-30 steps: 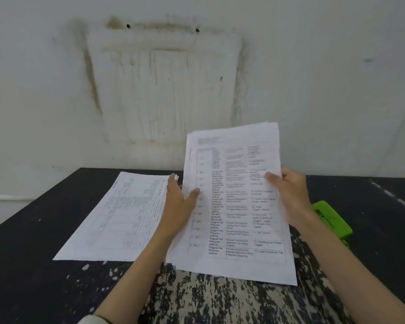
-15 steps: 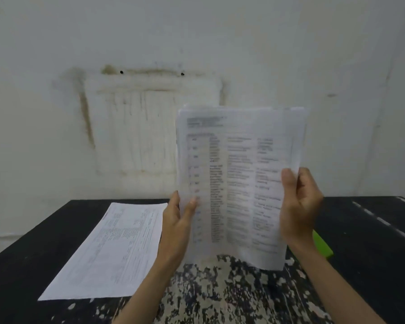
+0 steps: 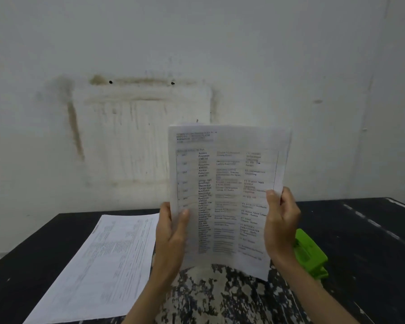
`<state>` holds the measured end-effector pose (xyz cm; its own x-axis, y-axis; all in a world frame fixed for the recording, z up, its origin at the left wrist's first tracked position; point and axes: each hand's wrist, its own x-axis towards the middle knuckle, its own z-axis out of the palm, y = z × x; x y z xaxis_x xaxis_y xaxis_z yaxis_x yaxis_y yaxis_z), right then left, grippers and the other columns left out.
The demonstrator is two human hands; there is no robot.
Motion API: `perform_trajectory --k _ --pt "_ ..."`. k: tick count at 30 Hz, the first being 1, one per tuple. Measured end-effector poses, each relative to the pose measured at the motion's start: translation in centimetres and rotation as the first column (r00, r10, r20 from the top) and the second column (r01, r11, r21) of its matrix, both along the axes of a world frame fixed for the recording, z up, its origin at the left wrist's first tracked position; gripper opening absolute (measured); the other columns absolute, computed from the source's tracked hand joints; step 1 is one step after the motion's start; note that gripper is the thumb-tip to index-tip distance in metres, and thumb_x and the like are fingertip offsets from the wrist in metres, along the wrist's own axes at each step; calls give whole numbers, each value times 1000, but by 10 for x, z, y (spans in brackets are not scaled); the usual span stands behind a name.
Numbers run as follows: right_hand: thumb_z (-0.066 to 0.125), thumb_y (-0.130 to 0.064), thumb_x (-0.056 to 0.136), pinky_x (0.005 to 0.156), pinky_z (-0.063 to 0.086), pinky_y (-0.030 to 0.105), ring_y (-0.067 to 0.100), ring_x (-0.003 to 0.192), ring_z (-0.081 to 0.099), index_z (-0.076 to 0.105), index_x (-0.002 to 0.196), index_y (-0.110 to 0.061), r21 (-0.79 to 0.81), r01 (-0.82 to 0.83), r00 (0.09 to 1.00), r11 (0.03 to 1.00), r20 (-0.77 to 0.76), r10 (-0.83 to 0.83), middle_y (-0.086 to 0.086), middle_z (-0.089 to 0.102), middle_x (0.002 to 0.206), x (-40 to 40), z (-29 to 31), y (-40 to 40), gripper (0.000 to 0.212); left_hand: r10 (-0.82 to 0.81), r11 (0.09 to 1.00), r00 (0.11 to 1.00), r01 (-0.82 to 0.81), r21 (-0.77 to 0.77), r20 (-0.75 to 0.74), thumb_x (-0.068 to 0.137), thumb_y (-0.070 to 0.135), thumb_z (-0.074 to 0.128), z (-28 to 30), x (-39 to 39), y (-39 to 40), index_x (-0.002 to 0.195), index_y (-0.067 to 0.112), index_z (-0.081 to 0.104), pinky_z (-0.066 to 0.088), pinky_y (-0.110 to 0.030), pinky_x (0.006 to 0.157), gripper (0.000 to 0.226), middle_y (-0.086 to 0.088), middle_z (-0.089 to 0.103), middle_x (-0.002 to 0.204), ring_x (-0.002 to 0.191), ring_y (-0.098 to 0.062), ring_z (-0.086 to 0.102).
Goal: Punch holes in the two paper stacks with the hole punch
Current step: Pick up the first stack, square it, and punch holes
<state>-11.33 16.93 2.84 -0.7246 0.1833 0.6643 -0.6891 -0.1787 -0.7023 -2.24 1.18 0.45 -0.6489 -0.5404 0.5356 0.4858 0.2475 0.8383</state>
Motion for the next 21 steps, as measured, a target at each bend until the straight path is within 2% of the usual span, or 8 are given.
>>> perform_trajectory --k 3,5,7,9,11,14,18,21 --pt "42 -4 93 43 39 22 5 48 42 44 66 -10 -6 3 996 1000 88 -2 2 48 59 -5 -10 0 28 -57 998 998 56 41 15 84 31 56 0 -1 -7 101 25 55 56 -20 62 18 11 71 96 85 -11 70" --pt "40 -2 94 43 37 19 3 47 42 46 64 -14 9 -11 991 1000 137 9 -2 49 59 -5 -20 -1 32 -120 990 991 115 80 63 77 33 62 -4 -3 -9 105 25 58 57 -21 63 30 9 73 99 87 -10 71" --pt "37 -3 95 48 45 15 -1 56 56 57 78 -14 38 -49 985 998 166 42 -3 61 71 -4 -29 -3 28 -161 982 981 149 116 107 73 29 66 -8 -4 -10 104 21 63 57 -22 63 32 5 74 98 86 -13 71" --pt "36 -3 96 53 50 13 -3 64 61 59 89 -10 52 -59 986 997 160 50 -3 65 79 -2 -33 -2 25 -188 976 973 170 136 136 72 27 68 -10 -4 -12 100 18 66 57 -22 61 30 2 75 96 84 -15 72" --pt "36 -3 97 50 49 14 -3 60 59 56 82 -12 69 -45 991 997 131 35 -5 63 74 -1 -34 1 26 -217 970 962 194 146 166 71 29 68 -9 -4 -15 98 19 68 56 -21 59 29 3 76 93 82 -15 73" --pt "35 -5 98 51 50 27 4 58 57 53 82 -6 125 -65 985 990 166 44 0 62 72 2 -43 2 24 -260 962 932 228 150 252 66 34 70 -13 -3 -16 96 23 69 57 -20 59 31 6 76 92 83 -14 72" --pt "36 -6 98 61 54 39 21 76 63 55 92 0 188 -125 966 974 246 77 9 65 85 7 -65 3 20 -266 964 902 242 111 340 66 34 74 -22 -3 -15 102 25 67 59 -36 76 38 5 75 99 90 -16 71" --pt "43 -6 96 68 53 50 34 80 62 59 90 -1 202 -148 958 968 272 89 14 65 85 7 -68 7 18 -245 969 905 233 76 348 67 34 74 -23 -2 -16 102 24 67 60 -34 72 37 6 75 98 90 -17 72"
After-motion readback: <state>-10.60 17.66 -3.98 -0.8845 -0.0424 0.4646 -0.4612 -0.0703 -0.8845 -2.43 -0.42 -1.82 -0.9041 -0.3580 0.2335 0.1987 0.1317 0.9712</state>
